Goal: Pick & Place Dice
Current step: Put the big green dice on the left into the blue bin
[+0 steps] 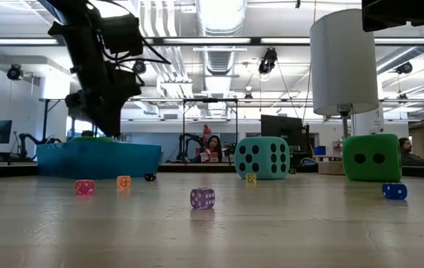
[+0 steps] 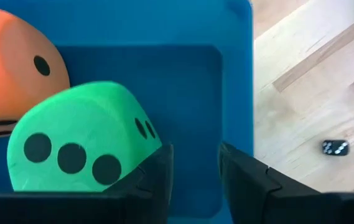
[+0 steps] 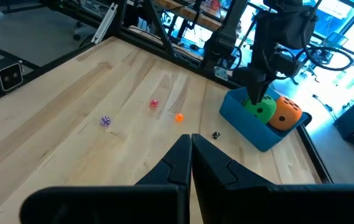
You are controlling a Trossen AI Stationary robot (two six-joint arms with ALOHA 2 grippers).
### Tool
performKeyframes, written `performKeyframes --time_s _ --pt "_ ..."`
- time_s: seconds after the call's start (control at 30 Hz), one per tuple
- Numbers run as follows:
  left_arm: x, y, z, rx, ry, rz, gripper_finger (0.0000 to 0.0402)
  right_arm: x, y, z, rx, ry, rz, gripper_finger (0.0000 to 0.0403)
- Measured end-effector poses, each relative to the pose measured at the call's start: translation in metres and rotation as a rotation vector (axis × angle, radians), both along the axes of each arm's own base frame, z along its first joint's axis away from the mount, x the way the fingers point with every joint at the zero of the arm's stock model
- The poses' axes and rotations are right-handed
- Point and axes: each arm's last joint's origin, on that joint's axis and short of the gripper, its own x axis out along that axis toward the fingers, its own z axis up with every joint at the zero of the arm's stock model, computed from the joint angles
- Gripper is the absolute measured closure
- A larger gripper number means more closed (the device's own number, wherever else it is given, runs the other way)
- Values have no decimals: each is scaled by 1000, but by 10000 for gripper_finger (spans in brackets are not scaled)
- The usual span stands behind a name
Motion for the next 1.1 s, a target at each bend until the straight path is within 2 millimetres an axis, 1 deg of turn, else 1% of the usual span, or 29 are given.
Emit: performKeyframes --time_s 0.2,0.63,0.9,1.1 --pt "-4 -1 -6 -7 24 0 276 0 0 0 0 0 0 394" --pt "-6 -2 -6 -14 46 1 279 0 0 0 -1 0 1 394" --pt "-10 -3 -7 -33 85 23 279 0 0 0 -1 0 1 394" --pt "-11 -3 -7 -38 81 44 278 0 0 0 -1 0 0 394"
